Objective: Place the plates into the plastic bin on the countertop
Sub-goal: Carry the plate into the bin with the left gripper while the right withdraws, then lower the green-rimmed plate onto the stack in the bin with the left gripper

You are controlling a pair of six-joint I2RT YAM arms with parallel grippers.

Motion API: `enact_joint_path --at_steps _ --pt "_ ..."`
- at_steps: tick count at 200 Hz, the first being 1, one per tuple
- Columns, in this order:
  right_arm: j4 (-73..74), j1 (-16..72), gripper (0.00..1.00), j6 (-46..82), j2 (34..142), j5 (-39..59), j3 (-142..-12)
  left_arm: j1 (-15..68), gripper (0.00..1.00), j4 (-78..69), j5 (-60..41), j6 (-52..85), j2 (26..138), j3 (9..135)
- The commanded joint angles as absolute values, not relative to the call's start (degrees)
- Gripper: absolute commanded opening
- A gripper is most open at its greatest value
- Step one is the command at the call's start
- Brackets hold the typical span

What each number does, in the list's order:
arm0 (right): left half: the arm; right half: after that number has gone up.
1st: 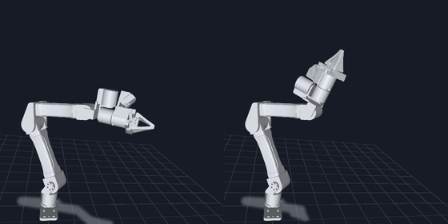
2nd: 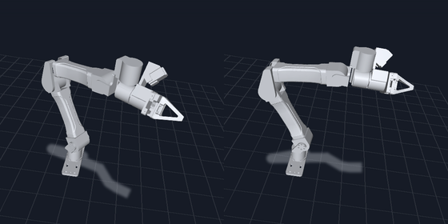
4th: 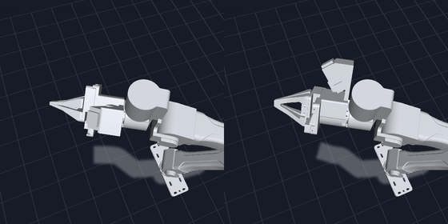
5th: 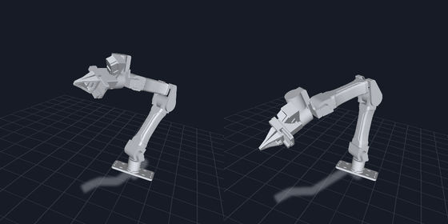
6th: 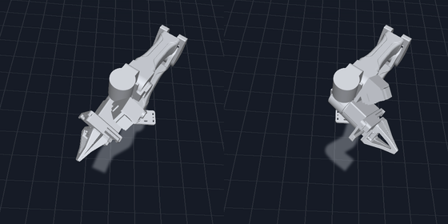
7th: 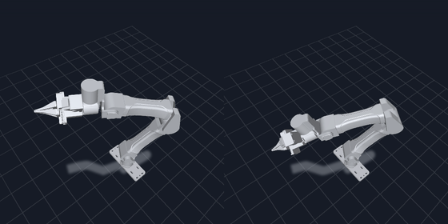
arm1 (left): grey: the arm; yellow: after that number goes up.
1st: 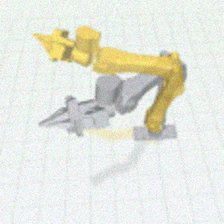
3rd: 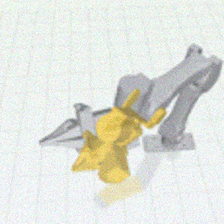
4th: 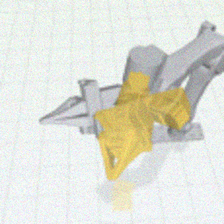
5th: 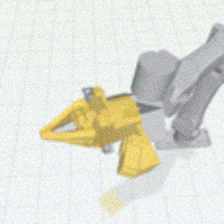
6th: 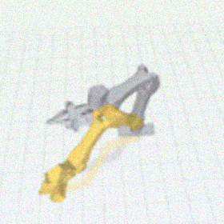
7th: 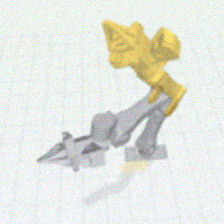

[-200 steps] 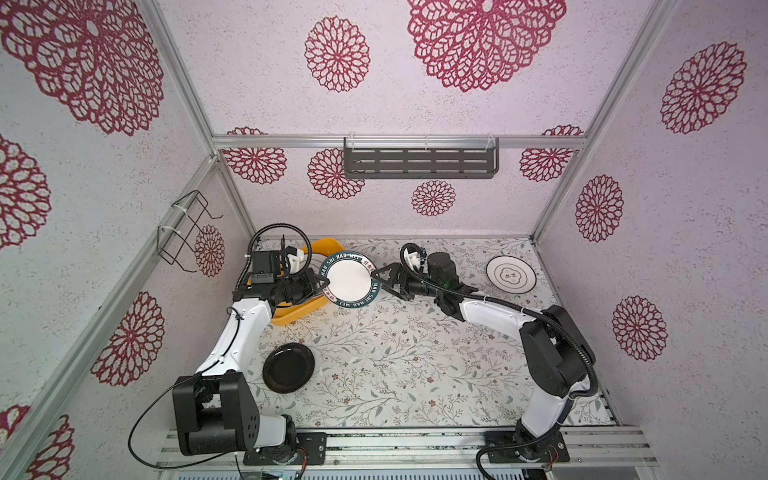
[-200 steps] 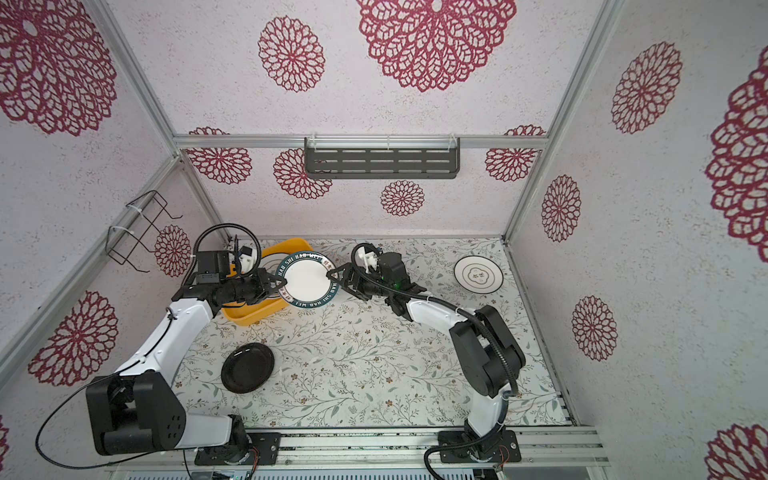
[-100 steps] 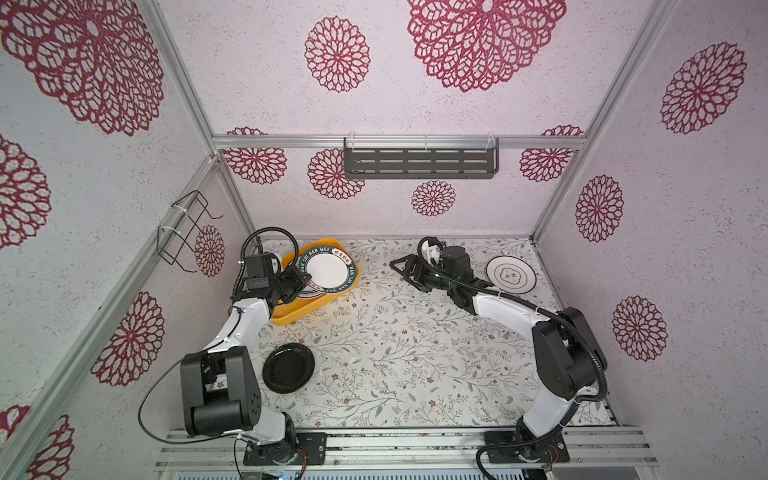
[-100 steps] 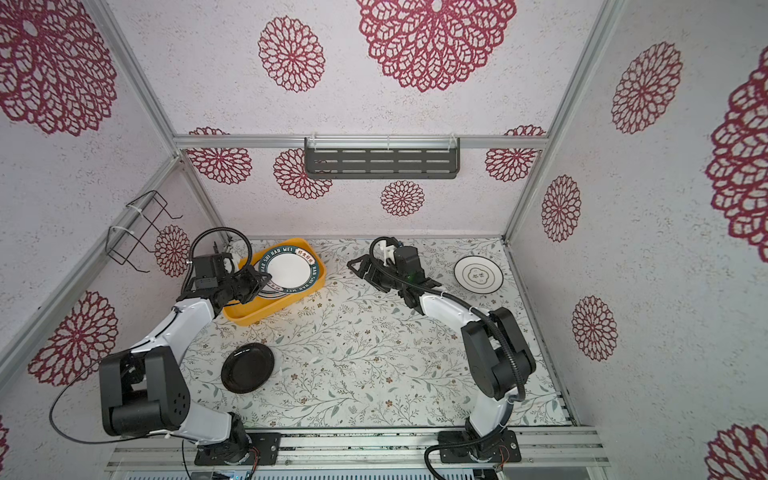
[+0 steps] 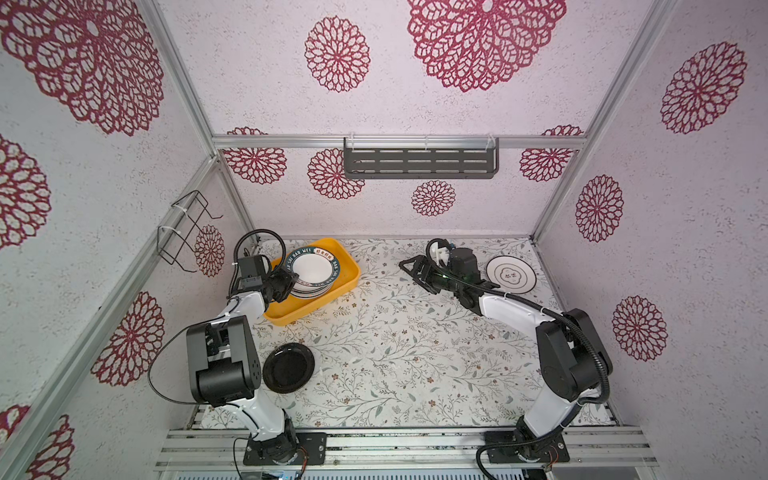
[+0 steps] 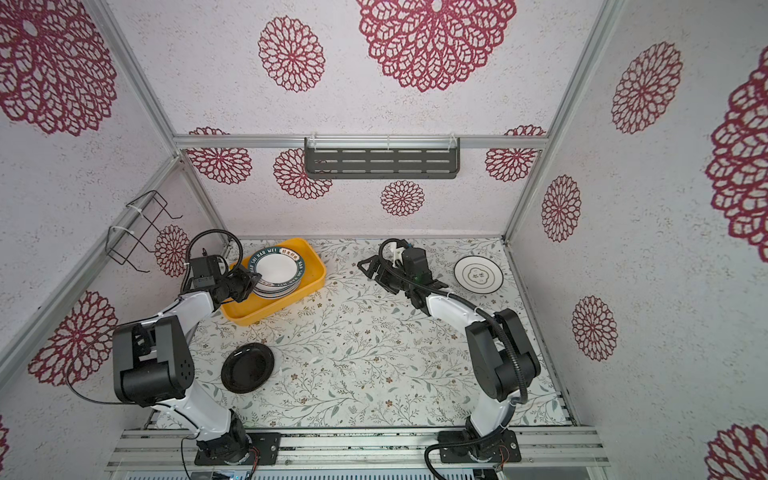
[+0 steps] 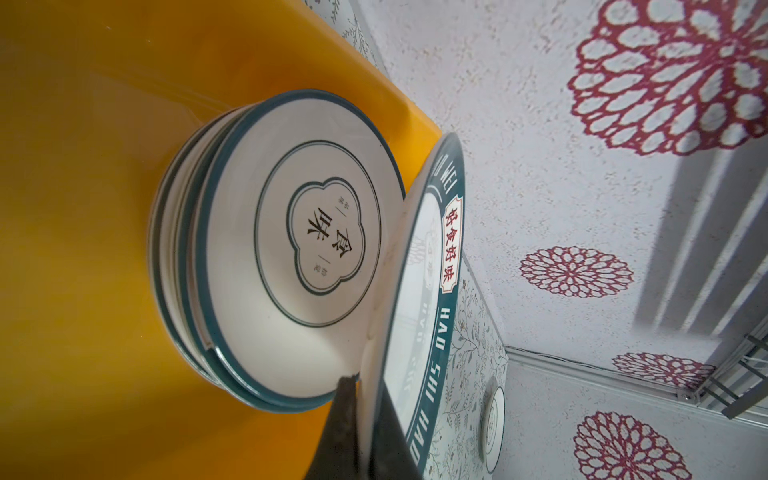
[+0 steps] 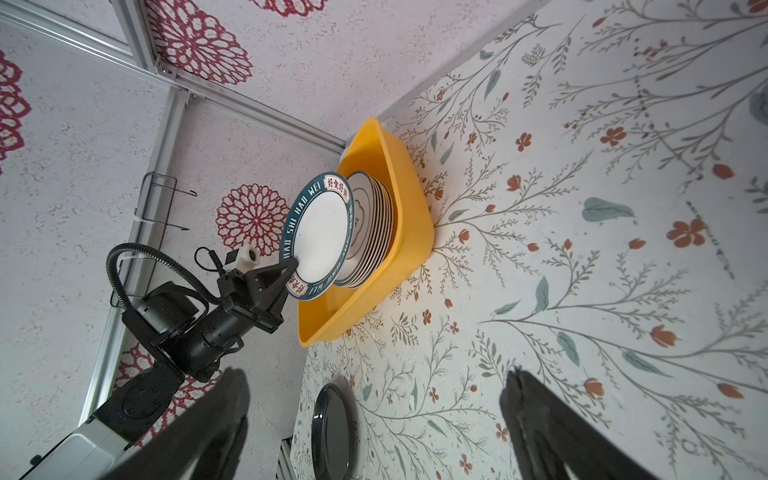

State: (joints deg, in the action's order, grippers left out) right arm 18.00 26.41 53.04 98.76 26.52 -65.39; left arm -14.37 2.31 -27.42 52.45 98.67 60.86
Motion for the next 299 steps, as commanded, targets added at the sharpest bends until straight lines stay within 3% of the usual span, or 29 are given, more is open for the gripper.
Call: enact_joint_path --at_steps 1,137,237,299 --pt "19.02 25.98 0.99 52.24 95.54 25.25 -65.96 -15.05 0.01 -2.10 -27.72 53.57 99.87 62.67" --pt "18.80 25.62 0.99 53.46 95.45 22.78 -65.43 -16.46 0.03 -4.39 -28.16 55.74 106.01 63.98" --pt "18.64 25.53 0.99 53.32 95.80 22.83 -65.31 -16.49 0.39 -2.47 -27.54 54.88 105.75 64.51" --pt "18.72 25.49 0.99 53.30 96.02 22.66 -65.30 -16.47 0.53 -1.08 -27.53 54.08 105.26 65.08"
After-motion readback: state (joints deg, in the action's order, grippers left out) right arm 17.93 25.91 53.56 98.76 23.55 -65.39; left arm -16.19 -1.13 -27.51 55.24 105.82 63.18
